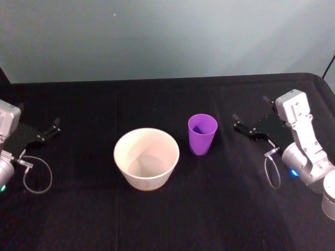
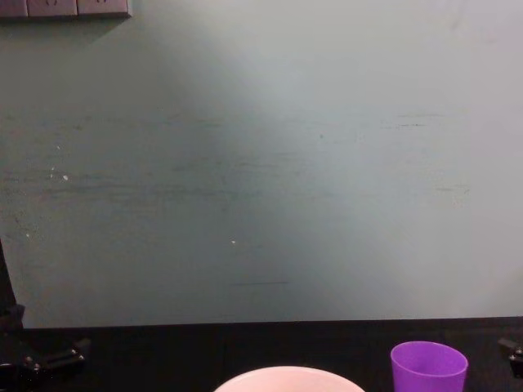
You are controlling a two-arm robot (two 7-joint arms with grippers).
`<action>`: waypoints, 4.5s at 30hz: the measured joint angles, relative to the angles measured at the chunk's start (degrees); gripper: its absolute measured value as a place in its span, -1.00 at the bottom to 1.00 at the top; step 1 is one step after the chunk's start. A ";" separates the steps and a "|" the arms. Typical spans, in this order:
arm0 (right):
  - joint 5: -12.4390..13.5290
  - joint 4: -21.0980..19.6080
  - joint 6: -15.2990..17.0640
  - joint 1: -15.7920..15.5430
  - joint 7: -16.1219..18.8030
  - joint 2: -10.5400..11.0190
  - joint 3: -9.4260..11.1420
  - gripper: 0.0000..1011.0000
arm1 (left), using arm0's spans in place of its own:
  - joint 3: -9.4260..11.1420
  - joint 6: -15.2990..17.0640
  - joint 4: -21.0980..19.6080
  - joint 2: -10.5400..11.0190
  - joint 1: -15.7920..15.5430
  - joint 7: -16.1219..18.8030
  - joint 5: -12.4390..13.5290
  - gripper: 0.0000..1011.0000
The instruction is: Pick up the cup and pour the mung beans from the cup into the bowl.
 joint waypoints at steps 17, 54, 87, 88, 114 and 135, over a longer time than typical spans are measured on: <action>0.00 0.00 0.00 0.00 0.00 0.00 0.00 0.98 | 0.00 0.00 0.00 0.00 0.00 0.00 0.00 0.98; 16.45 2.33 -13.09 -8.52 27.04 2.32 5.55 0.98 | 0.00 0.00 0.00 0.00 0.00 0.00 0.00 0.98; 9.62 8.80 -10.36 -1.74 26.94 -9.45 4.13 0.98 | 0.00 0.00 0.00 0.00 0.00 0.00 0.00 0.98; 9.34 9.12 -10.12 -1.48 26.80 -9.80 4.24 0.98 | 0.00 0.00 0.00 0.00 0.00 0.00 0.00 0.98; 8.07 12.93 -7.54 1.25 29.75 -13.85 6.37 0.98 | 0.00 0.00 0.00 0.00 0.00 0.00 0.00 0.98; 7.06 13.60 -8.12 1.29 30.56 -15.24 7.50 0.98 | 0.00 0.00 0.00 0.00 0.00 0.00 0.00 0.98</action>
